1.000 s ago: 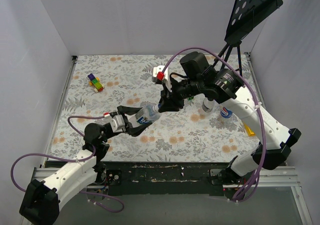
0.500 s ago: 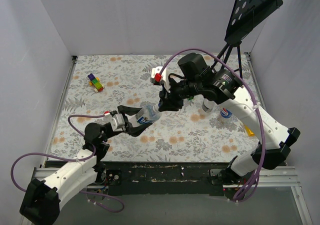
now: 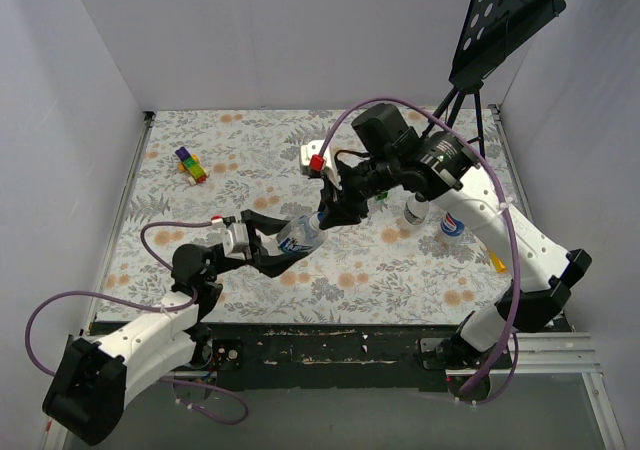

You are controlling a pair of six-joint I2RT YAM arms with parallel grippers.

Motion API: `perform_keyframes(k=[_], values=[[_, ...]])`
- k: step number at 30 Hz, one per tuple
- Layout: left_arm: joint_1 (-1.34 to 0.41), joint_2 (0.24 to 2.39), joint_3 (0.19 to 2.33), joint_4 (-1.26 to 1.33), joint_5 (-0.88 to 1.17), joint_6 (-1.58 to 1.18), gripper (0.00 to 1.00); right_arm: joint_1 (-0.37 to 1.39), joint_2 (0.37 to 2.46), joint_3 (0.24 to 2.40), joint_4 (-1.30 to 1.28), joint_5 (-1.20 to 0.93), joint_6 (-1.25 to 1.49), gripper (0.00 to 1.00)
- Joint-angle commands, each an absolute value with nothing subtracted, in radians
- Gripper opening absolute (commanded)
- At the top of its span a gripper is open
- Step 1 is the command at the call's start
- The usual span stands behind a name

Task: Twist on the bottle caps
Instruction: Screw the bottle cap onto the plastic bottle.

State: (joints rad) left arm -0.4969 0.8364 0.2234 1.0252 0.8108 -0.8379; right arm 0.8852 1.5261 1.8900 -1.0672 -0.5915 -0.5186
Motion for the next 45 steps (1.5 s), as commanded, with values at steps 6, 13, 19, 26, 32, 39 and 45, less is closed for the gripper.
perform_keyframes(k=[6,13,19,26,32,39,45], values=[[-0.502,0.89,0.308,1.244,0.729,-0.819,0.0,0.902,1.666,1.974,-1.14,-0.615,-0.539,0.19],[-0.538,0.833,0.324,1.129,0.635,-0.648,0.0,0.899,1.646,1.944,-1.052,-0.526,-0.274,0.18],[-0.65,0.838,0.307,1.106,0.47,-0.517,0.0,0.902,1.674,1.963,-1.077,-0.37,-0.008,0.16],[-0.811,0.902,0.302,1.219,0.27,-0.353,0.0,0.91,1.689,1.961,-1.109,-0.276,0.28,0.13],[-0.894,0.988,0.291,1.325,0.164,-0.284,0.0,0.923,1.646,1.94,-1.131,-0.057,0.423,0.13],[-0.899,1.026,0.267,1.371,0.137,-0.311,0.0,0.923,1.628,1.983,-1.111,-0.005,0.454,0.37],[-0.899,1.011,0.186,1.425,0.054,-0.431,0.0,0.91,1.604,2.123,-1.02,-0.086,0.342,0.8]])
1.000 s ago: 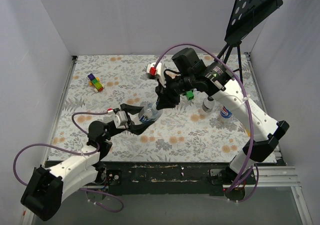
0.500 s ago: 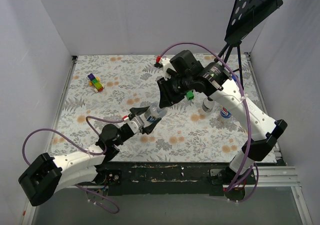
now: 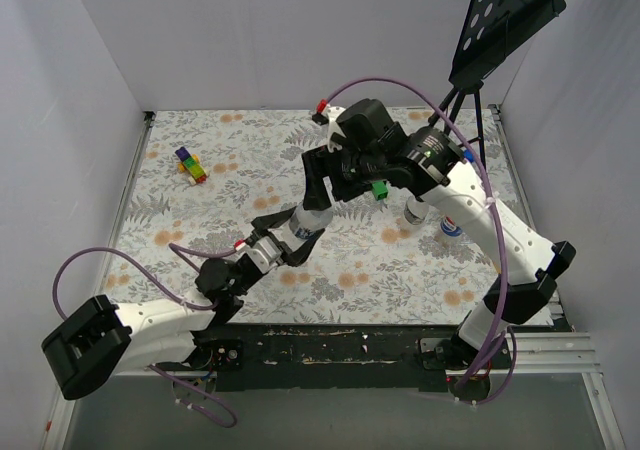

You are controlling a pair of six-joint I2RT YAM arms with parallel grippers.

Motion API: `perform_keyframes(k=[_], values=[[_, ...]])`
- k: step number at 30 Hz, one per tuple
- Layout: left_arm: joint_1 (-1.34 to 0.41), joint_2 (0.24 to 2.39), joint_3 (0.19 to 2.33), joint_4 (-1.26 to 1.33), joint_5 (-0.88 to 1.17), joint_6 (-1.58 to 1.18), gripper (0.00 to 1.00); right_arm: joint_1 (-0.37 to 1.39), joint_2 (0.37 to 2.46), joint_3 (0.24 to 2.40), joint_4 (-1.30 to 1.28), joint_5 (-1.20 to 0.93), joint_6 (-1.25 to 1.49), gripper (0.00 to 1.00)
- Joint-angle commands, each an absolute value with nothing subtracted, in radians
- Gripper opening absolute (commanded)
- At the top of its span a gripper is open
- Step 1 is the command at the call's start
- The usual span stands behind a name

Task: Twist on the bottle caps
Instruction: Screw the bottle cap onto the plastic bottle.

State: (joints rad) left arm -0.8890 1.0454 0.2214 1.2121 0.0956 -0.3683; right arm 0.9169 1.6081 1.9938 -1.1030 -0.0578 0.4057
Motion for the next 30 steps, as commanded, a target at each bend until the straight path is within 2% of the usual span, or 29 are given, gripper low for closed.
perform_keyframes(k=[1,4,10,16,19,30], values=[[-0.899,1.009,0.17,1.427,0.032,-0.454,0.0,0.901,1.605,2.164,-1.016,-0.13,0.315,0.83],[-0.896,0.977,0.15,1.366,0.015,-0.529,0.0,0.856,1.582,2.165,-0.959,-0.277,0.256,0.86],[-0.868,0.946,0.129,1.282,0.017,-0.708,0.0,0.773,1.483,1.99,-0.847,-0.569,0.023,0.88],[-0.827,1.009,0.117,1.36,0.118,-0.862,0.0,0.741,1.424,1.836,-0.851,-0.738,-0.32,0.79],[-0.808,1.04,0.12,1.423,0.181,-0.92,0.0,0.738,1.401,1.781,-0.844,-0.808,-0.426,0.78],[-0.808,1.026,0.184,1.365,0.334,-0.928,0.0,0.738,1.425,1.784,-0.859,-0.91,-0.603,0.76]])
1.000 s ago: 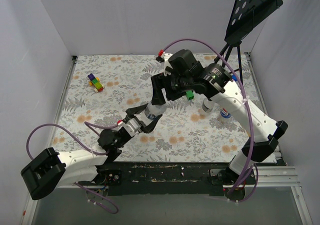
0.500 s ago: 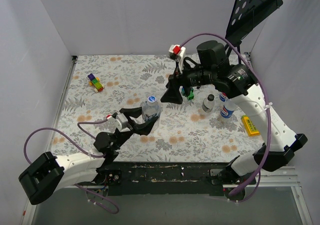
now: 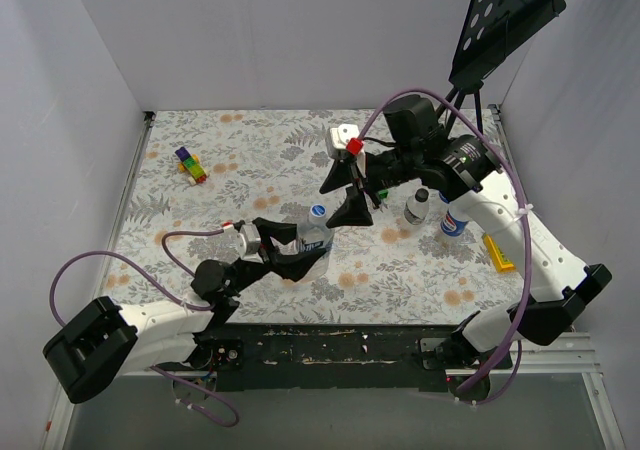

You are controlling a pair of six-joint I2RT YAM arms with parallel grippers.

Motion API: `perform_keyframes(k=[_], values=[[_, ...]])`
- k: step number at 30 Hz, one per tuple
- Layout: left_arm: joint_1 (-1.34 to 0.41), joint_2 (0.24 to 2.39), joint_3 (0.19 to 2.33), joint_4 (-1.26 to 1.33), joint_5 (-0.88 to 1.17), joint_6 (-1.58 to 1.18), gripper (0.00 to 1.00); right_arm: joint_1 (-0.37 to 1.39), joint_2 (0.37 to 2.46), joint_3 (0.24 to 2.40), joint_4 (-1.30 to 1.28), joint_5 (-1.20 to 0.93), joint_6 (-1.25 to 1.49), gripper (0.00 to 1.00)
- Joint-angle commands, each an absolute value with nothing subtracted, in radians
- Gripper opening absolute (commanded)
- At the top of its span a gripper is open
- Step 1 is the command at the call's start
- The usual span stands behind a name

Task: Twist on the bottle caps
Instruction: Screw the bottle cap onto the plastic bottle.

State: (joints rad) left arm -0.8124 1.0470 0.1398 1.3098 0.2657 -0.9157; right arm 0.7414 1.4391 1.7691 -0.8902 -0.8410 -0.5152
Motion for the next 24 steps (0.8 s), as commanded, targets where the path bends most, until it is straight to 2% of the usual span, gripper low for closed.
perform_keyframes(k=[1,10,12,20,22,24], values=[[-0.807,1.025,0.186,1.368,0.34,-0.931,0.0,0.739,1.43,1.786,-0.856,-0.922,-0.607,0.75],[-0.807,1.02,0.201,1.382,0.374,-0.948,0.0,0.739,1.47,1.81,-0.9,-0.989,-0.643,0.65],[-0.808,1.023,0.206,1.388,0.383,-0.948,0.0,0.739,1.474,1.81,-0.9,-0.994,-0.641,0.55],[-0.807,1.025,0.216,1.401,0.4,-0.951,0.0,0.739,1.508,1.824,-0.94,-1.017,-0.644,0.43],[-0.808,1.023,0.222,1.393,0.402,-0.94,0.0,0.739,1.514,1.825,-0.954,-1.011,-0.644,0.38],[-0.807,1.019,0.23,1.378,0.399,-0.919,0.0,0.739,1.519,1.825,-0.962,-0.991,-0.631,0.29]])
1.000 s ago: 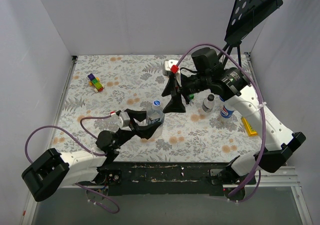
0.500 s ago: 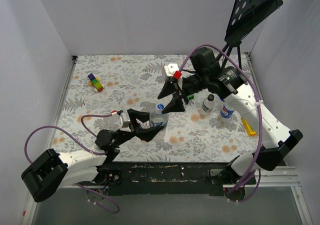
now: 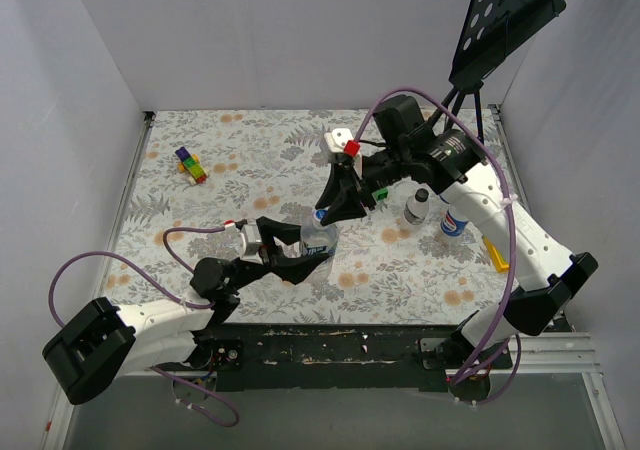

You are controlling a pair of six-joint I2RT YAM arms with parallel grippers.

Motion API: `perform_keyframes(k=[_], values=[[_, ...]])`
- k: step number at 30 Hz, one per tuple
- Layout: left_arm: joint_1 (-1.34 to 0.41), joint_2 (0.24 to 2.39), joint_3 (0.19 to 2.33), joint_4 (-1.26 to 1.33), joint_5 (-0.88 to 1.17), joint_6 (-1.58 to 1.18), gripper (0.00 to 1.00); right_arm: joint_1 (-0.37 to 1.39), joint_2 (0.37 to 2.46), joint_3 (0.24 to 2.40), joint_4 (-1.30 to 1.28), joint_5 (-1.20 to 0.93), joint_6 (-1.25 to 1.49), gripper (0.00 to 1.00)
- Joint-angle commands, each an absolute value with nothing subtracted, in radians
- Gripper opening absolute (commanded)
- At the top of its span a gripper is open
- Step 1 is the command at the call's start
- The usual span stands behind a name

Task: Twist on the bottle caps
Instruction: Screw the bottle cap onto the plastic bottle.

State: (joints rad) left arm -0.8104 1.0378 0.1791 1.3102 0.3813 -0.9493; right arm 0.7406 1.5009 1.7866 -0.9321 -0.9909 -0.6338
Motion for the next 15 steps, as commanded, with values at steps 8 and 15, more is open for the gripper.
perform_keyframes(k=[8,15], values=[[-0.808,1.009,0.301,1.285,0.292,-0.758,0.0,0.811,1.473,1.728,-0.836,-0.644,-0.383,0.13],[-0.857,1.066,0.37,1.325,0.089,-0.553,0.0,0.923,1.402,1.553,-0.669,-0.015,0.066,0.06]])
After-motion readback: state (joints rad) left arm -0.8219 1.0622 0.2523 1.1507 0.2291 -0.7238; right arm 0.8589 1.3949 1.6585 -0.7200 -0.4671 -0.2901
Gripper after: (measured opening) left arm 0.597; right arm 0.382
